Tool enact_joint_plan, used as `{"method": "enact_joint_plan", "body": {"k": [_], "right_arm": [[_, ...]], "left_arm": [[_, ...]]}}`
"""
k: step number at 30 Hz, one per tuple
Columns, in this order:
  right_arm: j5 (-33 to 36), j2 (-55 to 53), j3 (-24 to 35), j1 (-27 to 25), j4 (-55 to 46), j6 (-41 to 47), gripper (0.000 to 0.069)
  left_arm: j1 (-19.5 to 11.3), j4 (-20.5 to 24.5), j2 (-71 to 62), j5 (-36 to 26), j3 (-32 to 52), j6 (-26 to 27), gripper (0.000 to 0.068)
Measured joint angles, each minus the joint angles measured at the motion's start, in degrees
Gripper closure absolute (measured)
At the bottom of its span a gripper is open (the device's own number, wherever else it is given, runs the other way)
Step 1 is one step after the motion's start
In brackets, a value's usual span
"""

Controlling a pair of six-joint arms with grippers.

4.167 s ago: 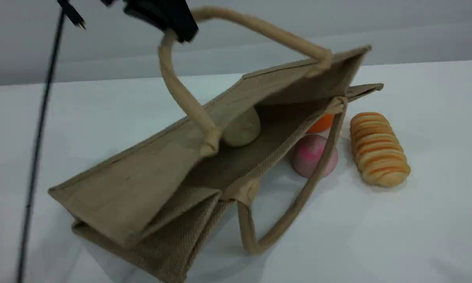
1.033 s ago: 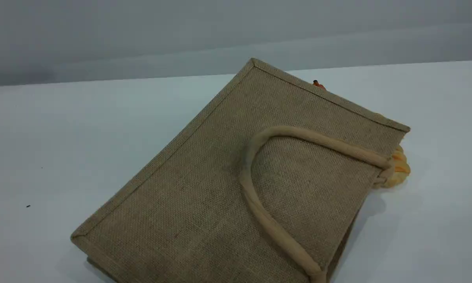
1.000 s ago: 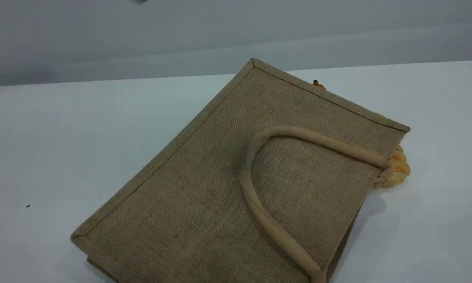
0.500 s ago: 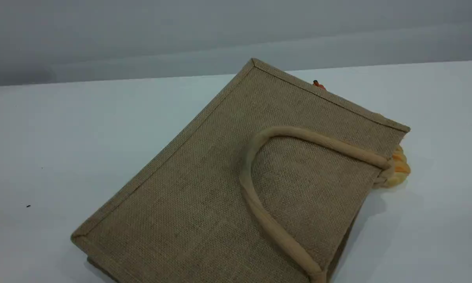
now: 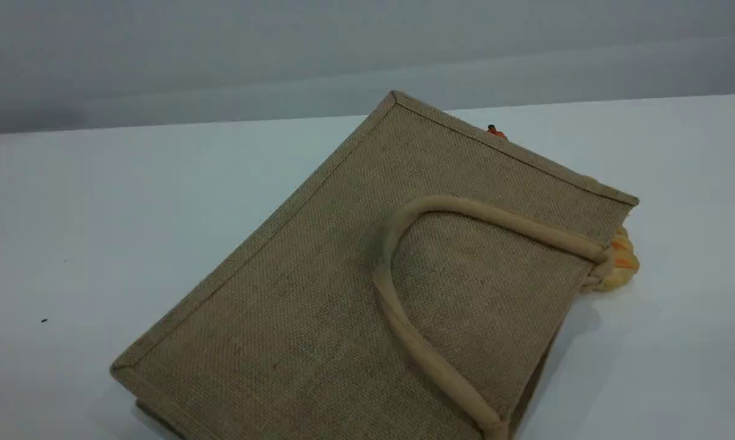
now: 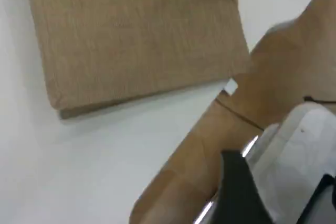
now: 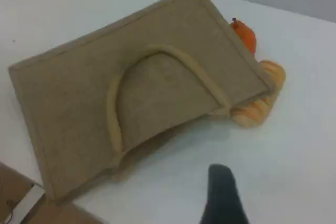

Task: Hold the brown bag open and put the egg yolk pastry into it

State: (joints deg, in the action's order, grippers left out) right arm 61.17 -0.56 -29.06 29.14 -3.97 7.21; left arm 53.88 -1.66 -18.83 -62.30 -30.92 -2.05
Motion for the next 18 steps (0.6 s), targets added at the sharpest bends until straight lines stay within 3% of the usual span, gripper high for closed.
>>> {"method": "enact_joint_plan", "body": {"k": [7,18], "right_arm": [[0.0,0.0,0.0,-2.25,-0.05,-0.06,0.0277],[0.0,0.54,0.0,-22.92,-0.05,-0.01,0.0277]], "left_arm": [[0.0,-0.21,4.0,0.81,2.07,0.0,0.0298],[0.0,-0.21,4.84,0.45,2.07,0.0,0.0298]]}}
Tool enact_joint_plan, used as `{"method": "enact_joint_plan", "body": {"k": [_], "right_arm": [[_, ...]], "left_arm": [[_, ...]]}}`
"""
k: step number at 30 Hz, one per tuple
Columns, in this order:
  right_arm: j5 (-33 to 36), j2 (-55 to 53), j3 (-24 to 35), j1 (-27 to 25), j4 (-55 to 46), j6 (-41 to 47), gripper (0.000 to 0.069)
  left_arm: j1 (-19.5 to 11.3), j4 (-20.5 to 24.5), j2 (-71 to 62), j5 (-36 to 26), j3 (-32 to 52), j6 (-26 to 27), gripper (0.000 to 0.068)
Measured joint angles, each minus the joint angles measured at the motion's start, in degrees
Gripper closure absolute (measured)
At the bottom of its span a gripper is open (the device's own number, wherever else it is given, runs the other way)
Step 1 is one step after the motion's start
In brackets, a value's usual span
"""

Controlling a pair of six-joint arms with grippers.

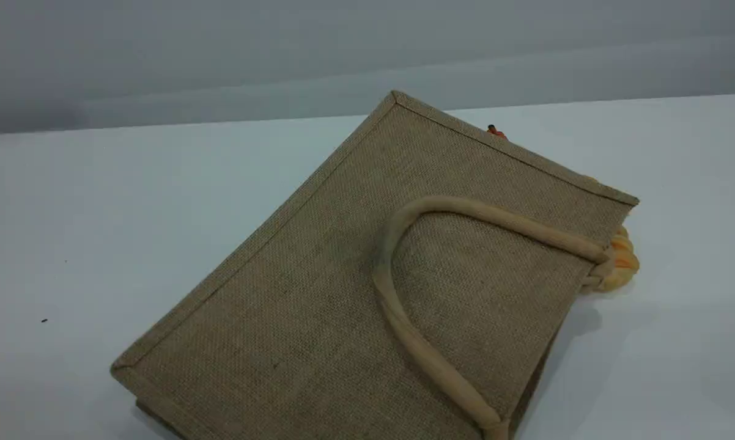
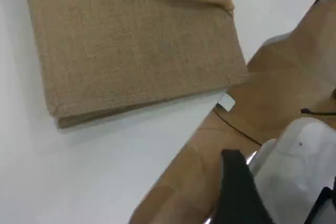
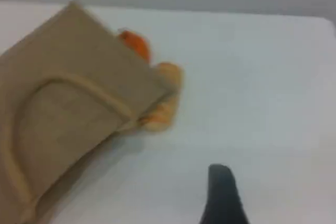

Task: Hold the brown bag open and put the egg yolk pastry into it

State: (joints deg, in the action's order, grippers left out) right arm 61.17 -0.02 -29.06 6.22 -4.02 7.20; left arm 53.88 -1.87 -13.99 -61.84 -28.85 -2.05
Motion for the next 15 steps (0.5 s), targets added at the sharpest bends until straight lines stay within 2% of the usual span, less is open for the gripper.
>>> {"method": "enact_joint_plan", "body": {"k": [4,11,13,15], "right_arm": [[0.0,0.02,0.0,-5.23,-0.05,0.0,0.0277],[0.0,0.02,0.0,-5.71,-0.21,0.0,0.0277],[0.0,0.02,0.0,-5.71,-0.21,0.0,0.0277],[0.0,0.02,0.0,-5.71,-0.21,-0.05,0.0277]], "left_arm": [[0.0,0.0,0.0,0.0,-0.05,0.0,0.0298],[-0.19,0.0,0.0,0.0,-0.1,0.0,0.0298],[-1.83,0.0,-0.12,0.0,-0.1,0.19,0.0298],[-4.84,0.0,-0.18,0.0,-0.1,0.19,0.0298]]}}
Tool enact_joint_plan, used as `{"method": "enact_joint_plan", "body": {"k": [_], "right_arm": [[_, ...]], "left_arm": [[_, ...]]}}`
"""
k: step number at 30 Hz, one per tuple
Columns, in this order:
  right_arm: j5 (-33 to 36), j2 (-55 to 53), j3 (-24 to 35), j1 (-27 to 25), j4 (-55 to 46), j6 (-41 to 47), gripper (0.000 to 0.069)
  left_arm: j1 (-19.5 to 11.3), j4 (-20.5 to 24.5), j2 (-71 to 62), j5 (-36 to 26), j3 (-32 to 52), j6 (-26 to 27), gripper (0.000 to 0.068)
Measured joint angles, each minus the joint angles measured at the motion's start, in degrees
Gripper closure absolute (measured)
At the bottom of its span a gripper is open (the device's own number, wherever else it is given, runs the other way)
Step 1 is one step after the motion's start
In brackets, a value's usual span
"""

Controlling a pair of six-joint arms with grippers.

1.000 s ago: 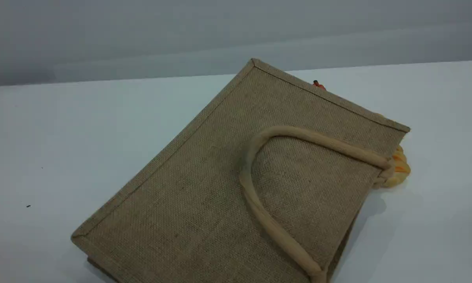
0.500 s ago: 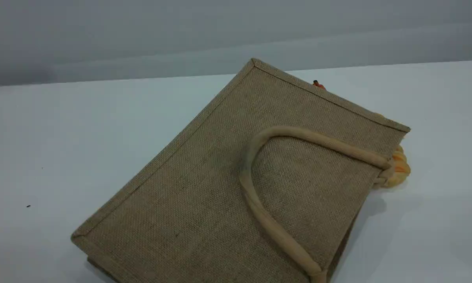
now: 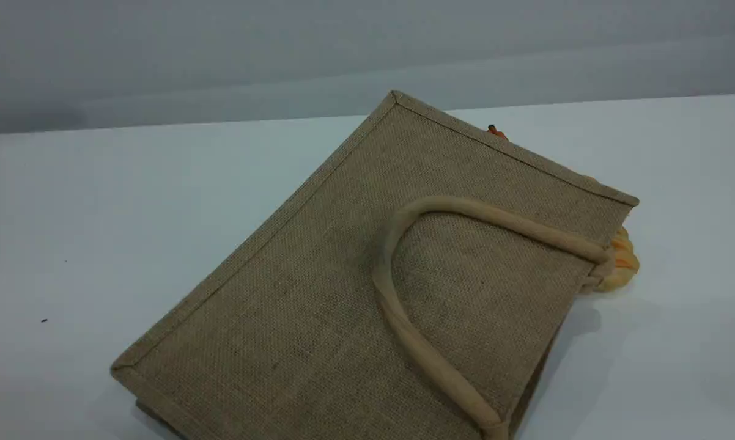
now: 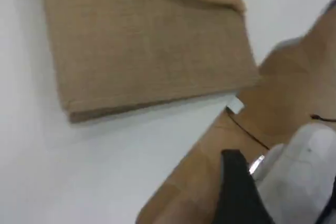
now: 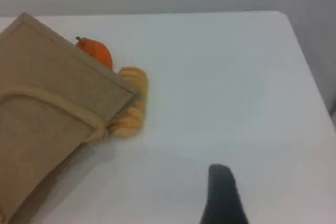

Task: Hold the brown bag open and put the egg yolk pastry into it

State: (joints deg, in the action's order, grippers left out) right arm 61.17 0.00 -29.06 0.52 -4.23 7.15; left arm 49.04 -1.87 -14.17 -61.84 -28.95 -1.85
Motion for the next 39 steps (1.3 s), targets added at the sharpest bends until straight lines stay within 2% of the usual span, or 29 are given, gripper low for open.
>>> {"method": "enact_joint_plan", "body": {"k": [2,15,19,23,39], "right_arm": [[0.0,0.0,0.0,0.0,0.0,0.0,0.0277],[0.0,0.0,0.0,0.0,0.0,0.06,0.0277],[0.0,0.0,0.0,0.04,0.0,0.06,0.0277],[0.0,0.0,0.0,0.04,0.0,0.06,0.0277],[0.0,0.0,0.0,0.04,0.0,0.04,0.0277]], "left_arm": [[-3.89,0.0,0.0,0.06,0.0,0.0,0.0298],[-36.18,-0.03,2.37,0.04,0.0,0.0,0.0298],[-42.3,-0.03,5.51,0.0,0.0,0.0,0.0298],[-45.57,-0.03,6.53,0.0,0.0,0.0,0.0298],[-45.51,0.04,14.27,0.0,0.0,0.06,0.0298]]}}
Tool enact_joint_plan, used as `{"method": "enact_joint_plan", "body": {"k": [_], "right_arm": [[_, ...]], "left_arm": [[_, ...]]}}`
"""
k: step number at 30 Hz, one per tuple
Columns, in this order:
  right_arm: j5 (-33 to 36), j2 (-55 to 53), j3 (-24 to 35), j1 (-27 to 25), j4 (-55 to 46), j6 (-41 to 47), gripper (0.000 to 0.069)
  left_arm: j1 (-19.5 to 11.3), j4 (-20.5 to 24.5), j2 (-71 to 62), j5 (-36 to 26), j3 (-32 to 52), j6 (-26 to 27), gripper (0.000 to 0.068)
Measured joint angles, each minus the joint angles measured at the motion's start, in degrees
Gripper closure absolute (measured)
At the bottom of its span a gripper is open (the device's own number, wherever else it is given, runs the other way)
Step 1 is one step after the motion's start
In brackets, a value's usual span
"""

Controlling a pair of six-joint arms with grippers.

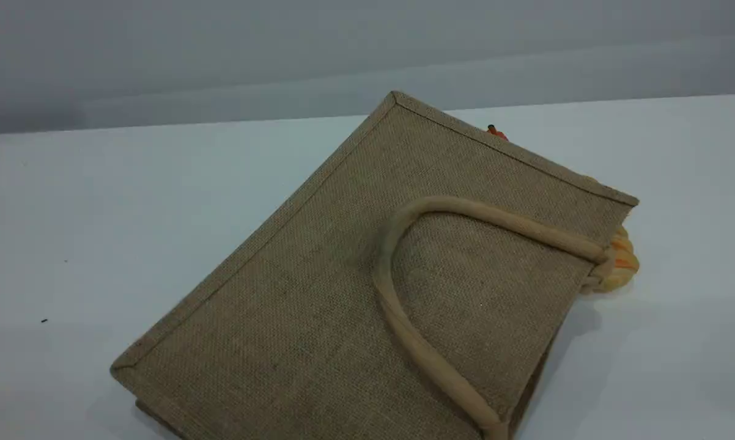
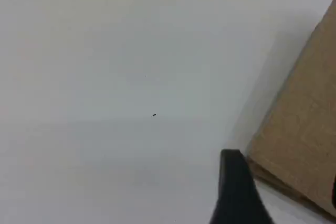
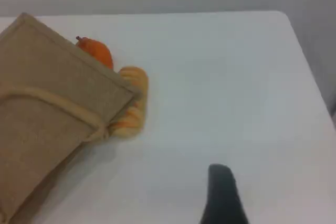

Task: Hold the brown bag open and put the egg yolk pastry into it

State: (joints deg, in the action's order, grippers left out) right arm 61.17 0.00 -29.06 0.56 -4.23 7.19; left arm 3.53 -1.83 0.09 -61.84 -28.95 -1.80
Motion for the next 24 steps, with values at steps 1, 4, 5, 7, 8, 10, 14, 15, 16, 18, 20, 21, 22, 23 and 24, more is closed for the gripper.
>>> {"method": "enact_joint_plan", "body": {"k": [1,4,5,7,8,10,14,15,16,18,20,21,22,23,24], "right_arm": [[0.0,0.0,0.0,0.0,0.0,0.0,0.0277],[0.0,0.0,0.0,0.0,0.0,0.0,0.0277],[0.0,0.0,0.0,0.0,0.0,0.0,0.0277],[0.0,0.0,0.0,0.0,0.0,0.0,0.0277],[0.0,0.0,0.0,0.0,0.0,0.0,0.0277],[0.0,0.0,0.0,0.0,0.0,0.0,0.0277],[0.0,0.0,0.0,0.0,0.0,-0.06,0.0277],[0.0,0.0,0.0,0.0,0.0,-0.06,0.0277],[0.0,0.0,0.0,0.0,0.0,-0.06,0.0277],[0.0,0.0,0.0,0.0,0.0,-0.06,0.0277],[0.0,0.0,0.0,0.0,0.0,-0.01,0.0277],[0.0,0.0,0.0,0.0,0.0,-0.01,0.0277],[0.0,0.0,0.0,0.0,0.0,-0.01,0.0277],[0.0,0.0,0.0,0.0,0.0,-0.01,0.0277],[0.0,0.0,0.0,0.0,0.0,-0.01,0.0277]], "left_arm": [[0.0,0.05,-0.05,0.0,0.0,0.0,0.0298],[0.07,0.05,-0.05,0.0,0.0,0.0,0.0298],[0.07,0.05,-0.09,0.0,0.0,0.0,0.0298],[0.07,0.05,-0.09,0.0,0.0,0.0,0.0298],[0.07,0.05,-0.09,0.0,0.0,0.0,0.0298],[0.07,0.05,-0.09,0.0,0.0,0.0,0.0298],[0.07,0.05,-0.09,0.0,0.0,0.0,0.0298],[0.07,0.05,-0.09,0.0,0.0,0.0,0.0298],[0.07,0.05,-0.09,0.0,0.0,0.0,0.0298],[0.07,0.05,-0.09,0.0,0.0,0.0,0.0298],[0.07,0.05,-0.09,0.0,0.0,0.0,0.0298],[0.07,0.05,-0.09,0.0,0.0,0.0,0.0298],[0.07,0.05,-0.09,0.0,0.0,0.0,0.0298],[0.07,0.05,-0.09,0.0,0.0,0.0,0.0298],[0.07,0.05,-0.09,0.0,0.0,0.0,0.0298]]}}
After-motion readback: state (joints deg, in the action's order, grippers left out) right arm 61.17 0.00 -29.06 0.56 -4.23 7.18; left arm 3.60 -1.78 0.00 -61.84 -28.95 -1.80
